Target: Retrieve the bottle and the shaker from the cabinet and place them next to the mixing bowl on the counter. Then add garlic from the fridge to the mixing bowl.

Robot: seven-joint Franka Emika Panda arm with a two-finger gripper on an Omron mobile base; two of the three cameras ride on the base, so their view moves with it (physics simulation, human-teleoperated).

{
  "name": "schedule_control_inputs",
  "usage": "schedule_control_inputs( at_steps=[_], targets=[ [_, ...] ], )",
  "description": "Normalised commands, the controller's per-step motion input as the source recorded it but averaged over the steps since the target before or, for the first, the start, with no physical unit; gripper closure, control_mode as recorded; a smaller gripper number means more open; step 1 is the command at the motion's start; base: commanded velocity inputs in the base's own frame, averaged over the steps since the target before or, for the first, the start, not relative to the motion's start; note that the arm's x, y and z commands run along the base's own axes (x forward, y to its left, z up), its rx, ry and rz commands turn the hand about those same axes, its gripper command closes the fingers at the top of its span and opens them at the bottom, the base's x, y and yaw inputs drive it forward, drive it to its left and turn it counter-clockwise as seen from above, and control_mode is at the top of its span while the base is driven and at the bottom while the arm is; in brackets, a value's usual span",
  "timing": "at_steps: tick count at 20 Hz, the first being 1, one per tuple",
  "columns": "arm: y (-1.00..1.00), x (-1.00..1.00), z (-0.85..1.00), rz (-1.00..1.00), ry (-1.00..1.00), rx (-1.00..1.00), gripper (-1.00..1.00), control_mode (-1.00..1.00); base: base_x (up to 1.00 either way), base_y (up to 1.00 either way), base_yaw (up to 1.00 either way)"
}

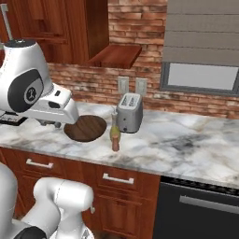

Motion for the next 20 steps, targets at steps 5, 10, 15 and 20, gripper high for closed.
schedule_control_inputs(
  at_steps=[5,10,15,20],
  targets=[
    [0.0,0.0,0.0,0.0,0.0,0.0,1.0,1.0,0.49,0.14,-0.1],
    [0.0,0.0,0.0,0.0,0.0,0.0,1.0,1.0,0.31,0.44,-0.17],
    [0.0,0.0,0.0,0.0,0.0,0.0,1.0,1.0,0.31,0.45,-0.1],
    [0.0,0.0,0.0,0.0,0.0,0.0,1.0,1.0,0.56,0.02,-0.04]
  ],
)
